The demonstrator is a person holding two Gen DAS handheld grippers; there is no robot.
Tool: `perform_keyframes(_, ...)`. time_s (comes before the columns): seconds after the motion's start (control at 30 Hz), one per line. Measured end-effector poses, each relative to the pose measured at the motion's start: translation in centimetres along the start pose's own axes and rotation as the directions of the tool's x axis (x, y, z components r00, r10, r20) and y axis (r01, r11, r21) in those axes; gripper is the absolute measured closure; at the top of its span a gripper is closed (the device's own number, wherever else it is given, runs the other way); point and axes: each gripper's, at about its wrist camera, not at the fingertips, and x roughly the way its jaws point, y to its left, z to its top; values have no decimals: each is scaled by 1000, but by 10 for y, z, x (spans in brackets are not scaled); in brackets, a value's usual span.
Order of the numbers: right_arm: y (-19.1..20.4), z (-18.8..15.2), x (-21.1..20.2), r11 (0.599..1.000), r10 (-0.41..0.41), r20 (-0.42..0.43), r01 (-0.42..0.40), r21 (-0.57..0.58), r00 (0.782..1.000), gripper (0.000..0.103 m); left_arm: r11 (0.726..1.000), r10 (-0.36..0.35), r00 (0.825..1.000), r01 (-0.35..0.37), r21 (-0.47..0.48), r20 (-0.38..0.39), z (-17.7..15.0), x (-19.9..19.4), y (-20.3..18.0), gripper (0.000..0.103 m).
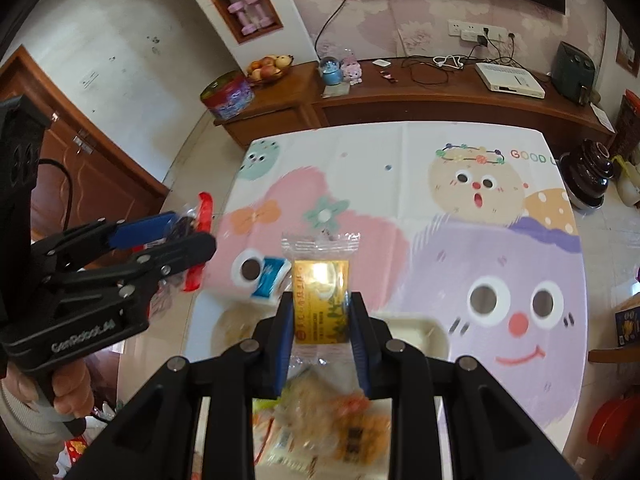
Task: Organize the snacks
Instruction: 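Carry the yellow bag and chocolate bar over the tray and release both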
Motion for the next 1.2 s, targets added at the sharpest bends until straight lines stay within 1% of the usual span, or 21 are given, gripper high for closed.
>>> perform_keyframes(0.13,18,-26,-10,1000,-4,-12,3,-11,1000,77,1000,22,1000,-22,-17,13,-29,-10,-3,56)
perform_keyframes(0.23,25,-43,-12,1000,-8,-31,8,-8,999,77,998,55,998,-55,1,10,-51,-11,-9,56)
perform_keyframes(0.33,32,-57,-12,1000,2,-56,-2,0,998,77,997,75,997,-75,18,-3,-67,-8,-13,56)
perform_keyframes(0.4,36,-63,-11,1000,2,-62,-2,4,998,77,998,67,997,-67,21,-26,-80,-6,-14,55)
perform_keyframes(0.5,42,-71,-11,1000,-14,-67,15,0,998,77,998,55,997,-54,24,-50,-91,-2,-15,55)
perform_keyframes(0.63,48,-79,-8,999,-36,-76,36,-3,996,76,998,55,996,-52,37,-67,-103,1,-16,55)
perform_keyframes(0.73,50,-83,-7,999,-53,-80,53,-1,995,76,998,48,996,-46,37,-76,-108,0,-14,54)
perform_keyframes(0.9,54,-87,-7,997,-75,-83,76,3,994,74,998,45,997,-42,48,-68,-108,-4,-13,54)
perform_keyframes(0.93,54,-88,-7,997,-82,-82,83,4,993,74,998,43,997,-40,55,-71,-109,-4,-14,53)
perform_keyframes(1.0,55,-88,-8,995,-93,-82,94,11,992,74,997,40,996,-35,66,-75,-110,-3,-15,34)
perform_keyframes(1.03,55,-88,-8,995,-96,-82,97,15,992,73,997,41,996,-36,70,-74,-111,-4,-16,30)
perform_keyframes(1.07,55,-89,-9,995,-98,-82,100,23,992,71,997,39,997,-34,75,-73,-111,-4,-16,23)
perform_keyframes(1.1,54,-89,-9,995,-97,-81,100,28,992,69,996,38,997,-32,79,-71,-112,-5,-16,20)
perform_keyframes(1.2,54,-88,-11,994,-94,-81,98,46,992,67,995,44,996,-38,87,-72,-112,-5,-17,19)
